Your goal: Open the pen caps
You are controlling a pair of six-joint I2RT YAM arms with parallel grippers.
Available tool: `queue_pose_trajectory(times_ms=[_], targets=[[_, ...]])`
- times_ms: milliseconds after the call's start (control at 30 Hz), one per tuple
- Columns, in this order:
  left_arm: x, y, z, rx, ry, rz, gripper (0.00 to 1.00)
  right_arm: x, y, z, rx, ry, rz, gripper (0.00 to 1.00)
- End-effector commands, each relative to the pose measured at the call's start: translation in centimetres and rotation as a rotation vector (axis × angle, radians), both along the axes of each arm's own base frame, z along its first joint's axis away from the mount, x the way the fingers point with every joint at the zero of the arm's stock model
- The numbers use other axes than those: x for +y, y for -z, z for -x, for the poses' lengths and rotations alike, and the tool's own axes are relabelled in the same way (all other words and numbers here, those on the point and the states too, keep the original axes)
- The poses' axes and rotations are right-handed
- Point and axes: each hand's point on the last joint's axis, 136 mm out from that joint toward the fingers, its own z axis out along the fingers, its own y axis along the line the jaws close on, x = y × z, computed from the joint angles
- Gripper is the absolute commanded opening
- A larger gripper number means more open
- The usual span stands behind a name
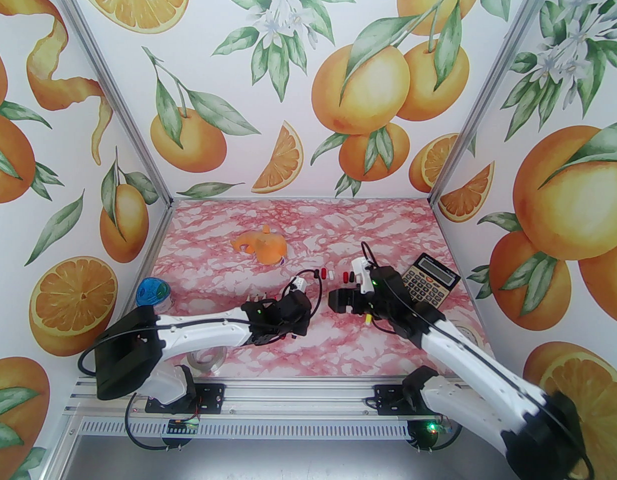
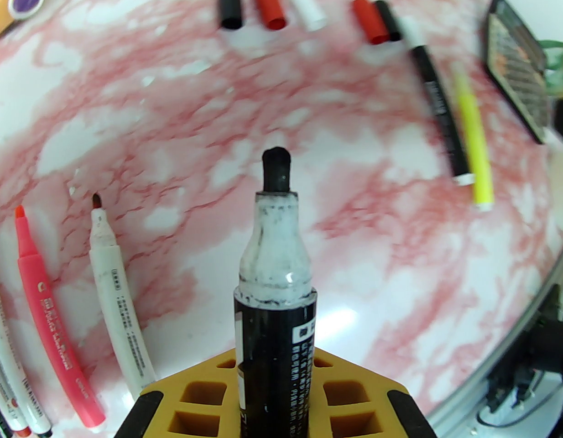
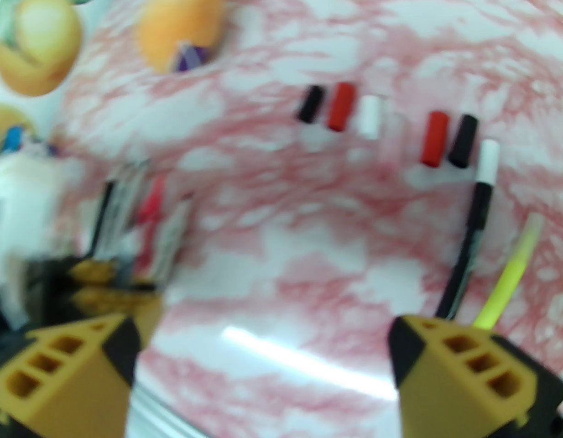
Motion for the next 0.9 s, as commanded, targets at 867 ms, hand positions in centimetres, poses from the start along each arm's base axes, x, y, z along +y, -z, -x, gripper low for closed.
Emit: queue_pose_trajectory(times_ms=[867], targets=[[0.7, 3.5, -2.5, 0.019, -0.116, -0.186, 0.29, -1.1, -0.1, 4.1, 0.066, -0.005, -0.061, 1.0]])
